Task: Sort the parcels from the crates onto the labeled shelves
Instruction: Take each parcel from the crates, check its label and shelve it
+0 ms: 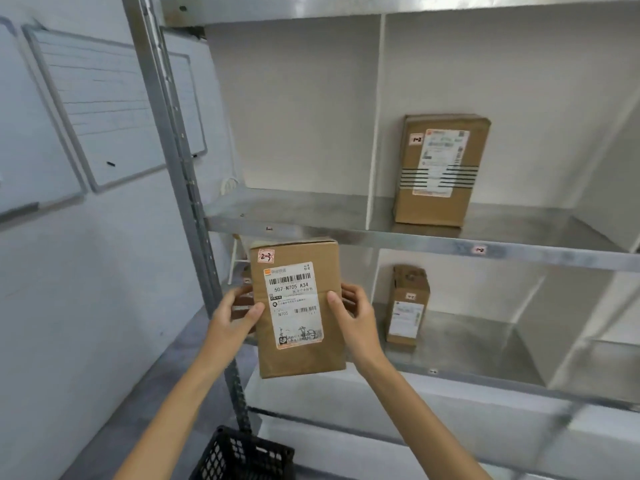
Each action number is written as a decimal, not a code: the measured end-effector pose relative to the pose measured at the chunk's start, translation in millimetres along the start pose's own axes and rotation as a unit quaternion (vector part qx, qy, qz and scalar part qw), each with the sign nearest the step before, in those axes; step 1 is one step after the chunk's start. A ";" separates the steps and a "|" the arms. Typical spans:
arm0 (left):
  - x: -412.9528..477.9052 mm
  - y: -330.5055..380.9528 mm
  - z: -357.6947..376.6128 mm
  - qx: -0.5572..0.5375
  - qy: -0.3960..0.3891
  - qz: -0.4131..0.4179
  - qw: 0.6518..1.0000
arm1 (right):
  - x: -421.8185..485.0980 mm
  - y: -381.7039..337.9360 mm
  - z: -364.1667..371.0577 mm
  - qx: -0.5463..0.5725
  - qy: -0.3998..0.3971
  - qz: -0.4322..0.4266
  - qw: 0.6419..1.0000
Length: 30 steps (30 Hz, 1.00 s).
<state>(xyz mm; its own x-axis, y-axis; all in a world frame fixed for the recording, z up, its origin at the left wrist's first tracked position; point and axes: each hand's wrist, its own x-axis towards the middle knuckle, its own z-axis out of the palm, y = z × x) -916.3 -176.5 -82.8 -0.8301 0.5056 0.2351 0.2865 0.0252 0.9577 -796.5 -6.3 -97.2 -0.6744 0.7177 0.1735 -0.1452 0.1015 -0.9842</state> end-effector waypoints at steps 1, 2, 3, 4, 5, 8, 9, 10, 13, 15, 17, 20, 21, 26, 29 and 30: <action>-0.6 0.4 8.4 -0.003 -0.019 -0.005 1.000 | -5.0 1.7 -10.5 -0.003 0.011 0.004 1.000; -1.1 1.1 16.9 -0.003 -0.034 -0.007 0.999 | -9.7 3.1 -21.0 -0.003 0.021 0.008 1.000; -1.4 1.7 25.5 0.003 -0.045 -0.007 0.999 | -14.3 4.3 -31.1 -0.002 0.030 0.013 0.999; -2.0 2.5 34.3 0.013 -0.055 -0.006 0.998 | -18.7 5.5 -41.2 -0.001 0.038 0.017 0.999; -3.2 3.8 43.7 0.020 -0.068 -0.004 0.997 | -23.0 6.8 -51.3 0.000 0.049 0.020 0.999; -9.3 8.9 73.4 0.030 -0.123 0.009 0.992 | -35.0 7.5 -82.4 0.005 0.078 0.023 0.997; -12.0 11.2 83.7 0.037 -0.136 0.010 0.990 | -39.0 7.2 -93.4 0.007 0.088 0.023 0.996; -14.5 13.4 93.7 0.043 -0.144 0.010 0.989 | -43.0 7.0 -104.3 0.007 0.098 0.023 0.995; -24.5 18.1 124.3 0.036 -0.161 0.007 0.986 | -56.1 5.9 -137.7 -0.002 0.119 0.024 0.993; -34.6 23.0 145.5 0.029 -0.173 0.002 0.985 | -65.6 5.1 -160.5 -0.011 0.133 0.026 0.991; -46.7 28.1 167.8 0.027 -0.185 0.000 0.982 | -75.0 3.9 -185.1 -0.023 0.152 0.027 0.988; -67.8 34.8 204.6 0.022 -0.211 0.003 0.977 | -90.5 2.4 -225.4 -0.050 0.188 0.023 0.981; -75.2 37.6 217.7 0.024 -0.220 0.004 0.975 | -96.3 2.0 -240.0 -0.058 0.196 0.024 0.979; -113.9 52.2 288.5 0.015 -0.255 -0.006 0.967 | -128.8 0.9 -318.7 -0.088 0.209 0.033 0.973; -137.1 64.4 333.8 0.013 -0.276 -0.007 0.961 | -146.7 0.5 -368.0 -0.097 0.233 0.037 0.967; -144.7 68.8 348.9 0.010 -0.284 -0.005 0.959 | -152.8 0.3 -384.2 -0.103 0.238 0.039 0.965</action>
<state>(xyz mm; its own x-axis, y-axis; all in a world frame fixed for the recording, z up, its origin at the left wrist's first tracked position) -609.6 52.9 -108.8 -0.4400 0.8934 0.0912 0.2931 0.0469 0.9549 -415.4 148.7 -137.8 -0.2613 0.9588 0.1112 0.0717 0.1342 -0.9884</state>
